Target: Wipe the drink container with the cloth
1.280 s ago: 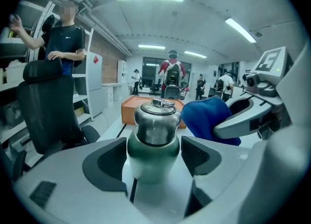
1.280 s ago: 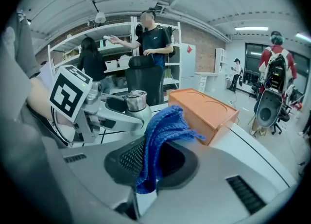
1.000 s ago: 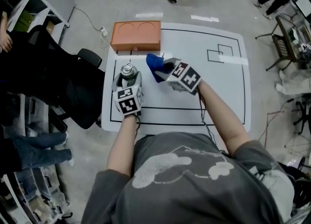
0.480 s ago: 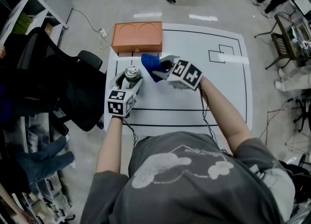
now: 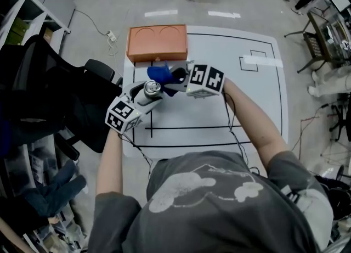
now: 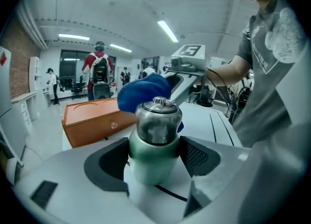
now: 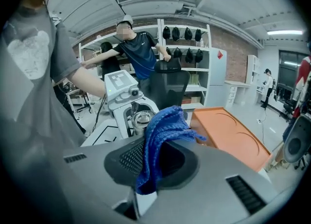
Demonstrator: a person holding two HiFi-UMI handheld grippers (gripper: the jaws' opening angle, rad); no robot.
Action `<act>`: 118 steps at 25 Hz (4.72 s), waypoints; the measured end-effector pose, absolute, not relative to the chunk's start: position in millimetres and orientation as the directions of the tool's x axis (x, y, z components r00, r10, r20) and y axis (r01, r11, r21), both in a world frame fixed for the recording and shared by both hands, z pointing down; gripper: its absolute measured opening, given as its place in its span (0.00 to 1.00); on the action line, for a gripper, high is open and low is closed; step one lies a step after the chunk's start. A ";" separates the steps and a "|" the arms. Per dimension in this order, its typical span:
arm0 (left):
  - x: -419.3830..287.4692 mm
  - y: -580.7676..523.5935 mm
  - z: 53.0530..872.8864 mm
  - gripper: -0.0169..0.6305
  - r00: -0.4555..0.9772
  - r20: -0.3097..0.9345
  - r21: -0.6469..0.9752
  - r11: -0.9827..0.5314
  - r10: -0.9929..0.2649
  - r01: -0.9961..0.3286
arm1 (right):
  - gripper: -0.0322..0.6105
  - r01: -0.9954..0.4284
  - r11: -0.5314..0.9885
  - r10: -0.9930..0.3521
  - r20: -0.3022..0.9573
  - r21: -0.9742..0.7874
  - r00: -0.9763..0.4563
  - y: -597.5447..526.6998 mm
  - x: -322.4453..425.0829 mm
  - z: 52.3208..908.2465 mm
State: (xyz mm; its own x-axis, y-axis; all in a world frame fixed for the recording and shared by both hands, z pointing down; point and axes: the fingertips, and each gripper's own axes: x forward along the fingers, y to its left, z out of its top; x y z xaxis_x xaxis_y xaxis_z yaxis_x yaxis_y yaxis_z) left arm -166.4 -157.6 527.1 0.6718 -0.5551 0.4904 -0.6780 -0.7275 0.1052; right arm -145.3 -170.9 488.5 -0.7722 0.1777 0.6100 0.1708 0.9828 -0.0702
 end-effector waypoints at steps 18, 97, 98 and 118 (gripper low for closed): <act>-170.9 -154.9 527.8 0.54 0.823 0.474 0.113 -0.905 -0.315 -0.411 | 0.11 0.151 0.982 0.184 0.741 -0.113 -0.646 -184.7 -158.4 559.7; -184.8 -149.6 523.4 0.53 0.325 0.508 0.067 -0.340 -0.798 -0.938 | 0.11 0.080 0.996 0.042 0.605 0.035 -0.795 -172.1 -127.4 496.7; -184.9 -149.4 523.3 0.53 0.352 0.509 0.068 -0.371 -0.786 -0.926 | 0.11 0.091 0.995 0.052 0.605 0.035 -0.794 -172.5 -131.8 496.4; -185.7 -141.6 523.8 0.53 0.659 0.514 0.043 -0.751 -0.549 -0.659 | 0.11 0.328 0.945 0.246 0.671 -0.005 -0.699 -170.0 -192.0 508.9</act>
